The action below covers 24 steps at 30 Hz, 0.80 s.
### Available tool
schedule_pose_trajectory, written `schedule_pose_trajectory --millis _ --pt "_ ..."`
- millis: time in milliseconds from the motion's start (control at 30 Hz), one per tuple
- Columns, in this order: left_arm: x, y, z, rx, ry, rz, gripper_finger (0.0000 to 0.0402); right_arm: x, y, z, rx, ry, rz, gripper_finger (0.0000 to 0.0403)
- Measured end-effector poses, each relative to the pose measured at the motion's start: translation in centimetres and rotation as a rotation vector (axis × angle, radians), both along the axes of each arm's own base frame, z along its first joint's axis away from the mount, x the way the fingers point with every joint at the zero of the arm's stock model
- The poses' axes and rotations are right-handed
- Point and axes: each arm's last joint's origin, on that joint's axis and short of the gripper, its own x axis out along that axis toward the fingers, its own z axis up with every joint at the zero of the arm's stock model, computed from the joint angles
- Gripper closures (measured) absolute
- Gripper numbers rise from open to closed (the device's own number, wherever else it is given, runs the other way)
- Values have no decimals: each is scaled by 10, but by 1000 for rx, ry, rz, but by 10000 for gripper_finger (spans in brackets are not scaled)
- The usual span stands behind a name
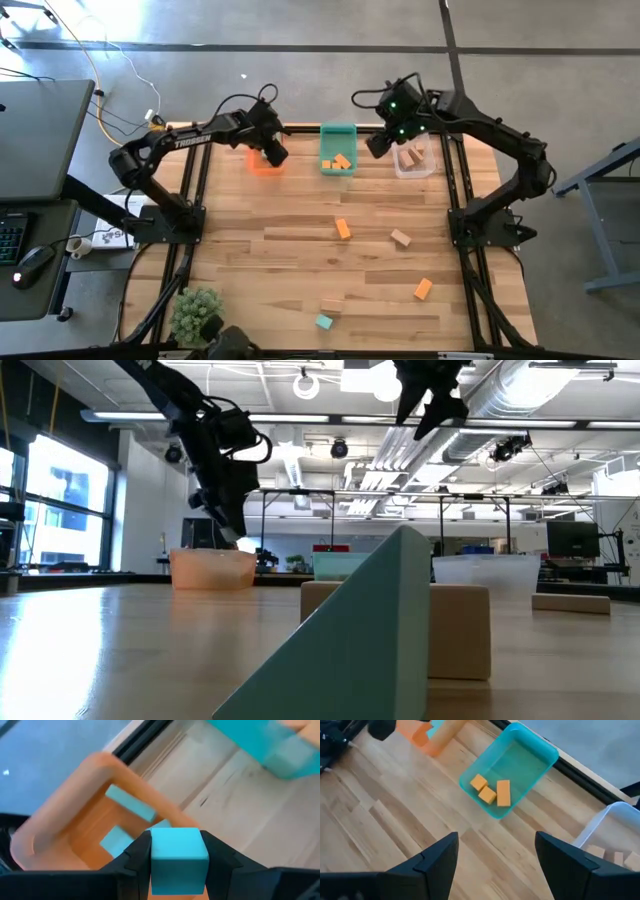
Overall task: Sort & place blocks by color
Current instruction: Put the light blue block into the orange bin
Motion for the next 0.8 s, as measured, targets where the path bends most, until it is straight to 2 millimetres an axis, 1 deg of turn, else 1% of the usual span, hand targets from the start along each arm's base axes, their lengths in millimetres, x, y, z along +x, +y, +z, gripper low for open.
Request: schedule_pose_trajectory --millis 167,333,500,633,800 --pt "-2 8 -16 -47 35 32 293 7 17 -1 28 0 6 153" --pt "0 12 -30 -79 77 35 290 6 42 -6 87 95 54 153" --pt "0 12 -31 -68 94 26 279 -2 67 -12 171 240 46 153" --pt "0 12 -31 -62 102 32 262 -8 89 -14 234 323 12 153" --pt "0 12 -31 -65 104 31 235 -6 120 -15 296 328 -14 153"
